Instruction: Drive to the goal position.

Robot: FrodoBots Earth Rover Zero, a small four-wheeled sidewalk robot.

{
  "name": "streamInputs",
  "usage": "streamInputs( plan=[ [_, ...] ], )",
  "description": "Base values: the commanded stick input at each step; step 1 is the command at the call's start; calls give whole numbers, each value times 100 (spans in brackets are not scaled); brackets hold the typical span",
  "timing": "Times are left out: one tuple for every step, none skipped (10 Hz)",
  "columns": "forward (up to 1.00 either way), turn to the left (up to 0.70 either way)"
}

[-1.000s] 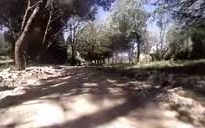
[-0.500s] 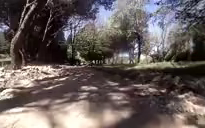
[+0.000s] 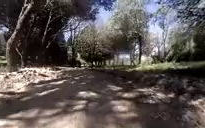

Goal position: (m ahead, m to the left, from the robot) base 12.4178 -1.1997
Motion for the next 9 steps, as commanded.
streamInputs(
  plan=[
    [70,0],
    [70,0],
    [70,0],
    [70,0],
    [70,0],
    [70,0],
    [70,0],
    [70,0],
    [70,0]
  ],
)
